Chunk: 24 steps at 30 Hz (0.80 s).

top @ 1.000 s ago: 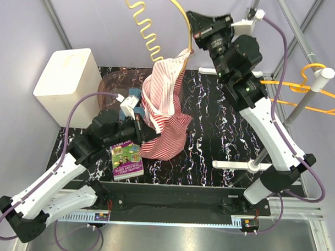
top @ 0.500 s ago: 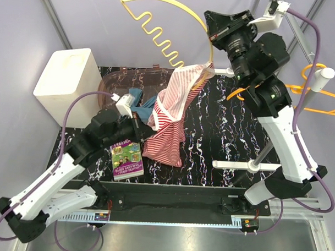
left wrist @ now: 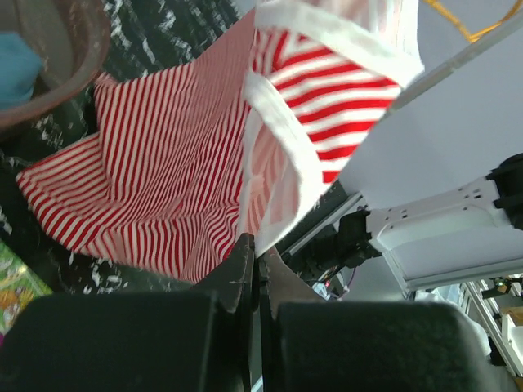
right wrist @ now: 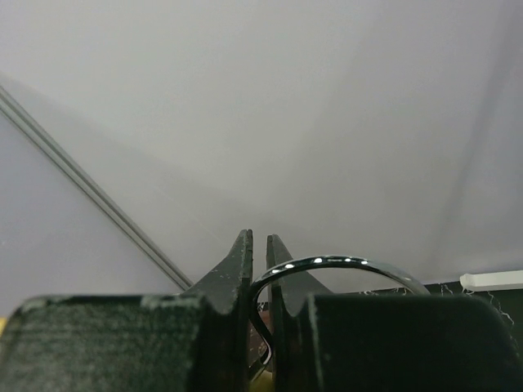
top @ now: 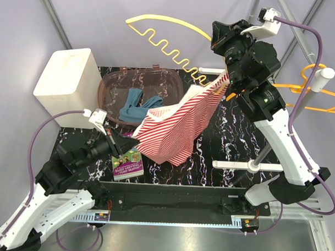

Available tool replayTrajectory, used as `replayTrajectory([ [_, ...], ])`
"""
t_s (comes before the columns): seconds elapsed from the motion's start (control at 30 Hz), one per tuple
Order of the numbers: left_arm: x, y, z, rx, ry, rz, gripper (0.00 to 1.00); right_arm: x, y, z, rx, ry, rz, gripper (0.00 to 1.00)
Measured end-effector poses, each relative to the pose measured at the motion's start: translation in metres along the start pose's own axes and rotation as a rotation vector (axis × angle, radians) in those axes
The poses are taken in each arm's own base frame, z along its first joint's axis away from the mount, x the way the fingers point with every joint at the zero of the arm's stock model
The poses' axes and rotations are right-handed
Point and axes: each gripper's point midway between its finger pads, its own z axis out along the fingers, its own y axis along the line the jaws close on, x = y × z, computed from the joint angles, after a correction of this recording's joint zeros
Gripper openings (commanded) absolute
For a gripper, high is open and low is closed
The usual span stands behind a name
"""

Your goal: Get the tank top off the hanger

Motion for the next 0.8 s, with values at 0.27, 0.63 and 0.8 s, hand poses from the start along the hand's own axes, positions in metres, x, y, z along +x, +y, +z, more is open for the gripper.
replayTrajectory([
  [0.27,0.024,0.024,0.007,-0.087,0.081,-0.046,0.00,-0.019,-0.006,-0.007,0.060,-0.010,0.056,0.00],
  [0.63,0.027,0.007,0.066,0.004,0.179,-0.078,0.00,-0.038,0.022,-0.015,0.017,0.020,0.500,0.00],
  [0.8,0.012,0.010,0.111,-0.047,0.244,-0.044,0.00,-0.028,0.045,0.000,-0.038,0.070,0.563,0.00],
])
